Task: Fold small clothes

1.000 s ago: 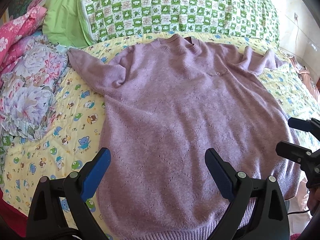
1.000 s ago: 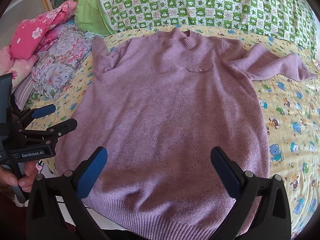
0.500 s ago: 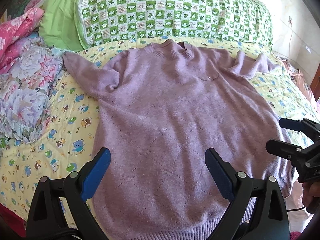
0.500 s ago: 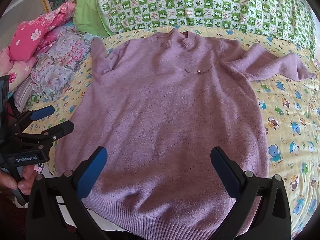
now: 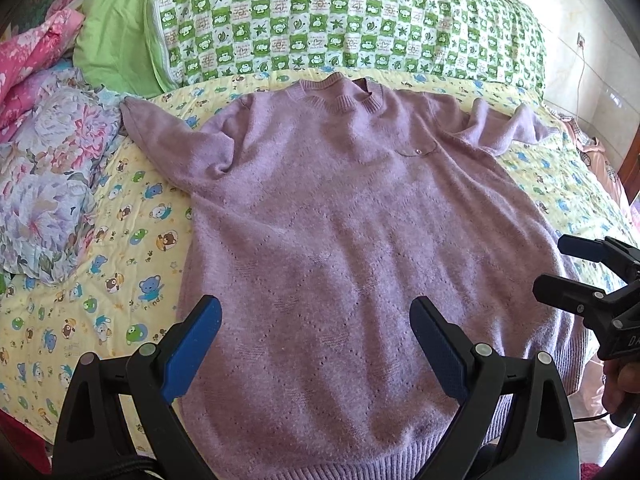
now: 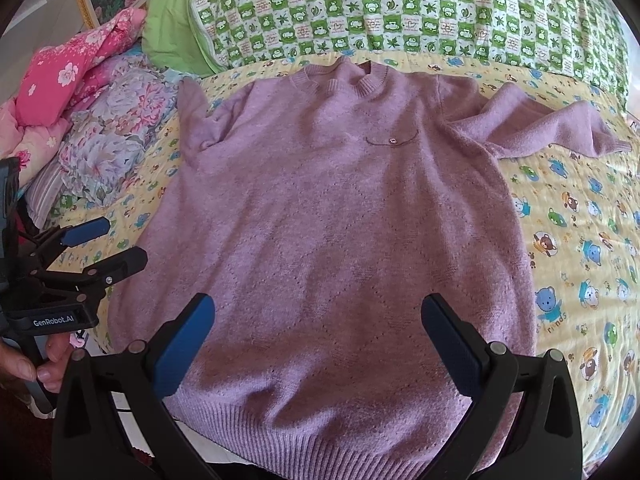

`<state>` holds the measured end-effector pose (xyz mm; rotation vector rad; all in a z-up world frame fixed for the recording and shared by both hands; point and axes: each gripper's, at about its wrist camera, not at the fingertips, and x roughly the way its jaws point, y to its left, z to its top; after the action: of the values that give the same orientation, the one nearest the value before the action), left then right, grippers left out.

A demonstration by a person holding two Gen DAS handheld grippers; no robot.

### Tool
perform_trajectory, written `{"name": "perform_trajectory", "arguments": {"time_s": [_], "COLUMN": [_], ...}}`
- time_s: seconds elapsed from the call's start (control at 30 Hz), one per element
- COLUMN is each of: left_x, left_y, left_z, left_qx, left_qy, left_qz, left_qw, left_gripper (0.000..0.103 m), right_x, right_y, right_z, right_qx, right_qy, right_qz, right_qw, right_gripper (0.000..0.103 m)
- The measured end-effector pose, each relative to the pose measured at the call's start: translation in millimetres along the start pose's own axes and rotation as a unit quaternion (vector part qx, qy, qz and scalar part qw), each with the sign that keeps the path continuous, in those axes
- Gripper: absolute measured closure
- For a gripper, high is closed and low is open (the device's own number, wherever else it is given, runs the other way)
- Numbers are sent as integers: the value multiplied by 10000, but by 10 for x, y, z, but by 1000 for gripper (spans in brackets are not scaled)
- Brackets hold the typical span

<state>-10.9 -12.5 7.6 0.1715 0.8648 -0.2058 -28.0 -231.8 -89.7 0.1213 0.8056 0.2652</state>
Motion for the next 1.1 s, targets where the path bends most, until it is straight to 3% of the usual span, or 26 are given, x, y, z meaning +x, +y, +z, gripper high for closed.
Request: {"name": "perform_trajectory", "arguments": {"time_s": [0.3,0.83,1.1], "left_x": [70,203,356], "left_y": [-14,-144,-183], "left_z": [38,159,301], "left_qx": [-126,-206,-165], "left_qy": [87,251,382], "left_qz": [-196,-431,-439], "left_qw": [9997,9985,9982], "left_gripper": [7,7,7], "right_x": [15,68,68], "right_y": [-83,-242,-519], "right_z": [-18,48,169], "right_qx": [-5,228,573], "right_qy": [-160,1,-27], "right_qz": [-34,57,21], "right_qw": [9999,9997,9984], "right_gripper": [0,0,0]}}
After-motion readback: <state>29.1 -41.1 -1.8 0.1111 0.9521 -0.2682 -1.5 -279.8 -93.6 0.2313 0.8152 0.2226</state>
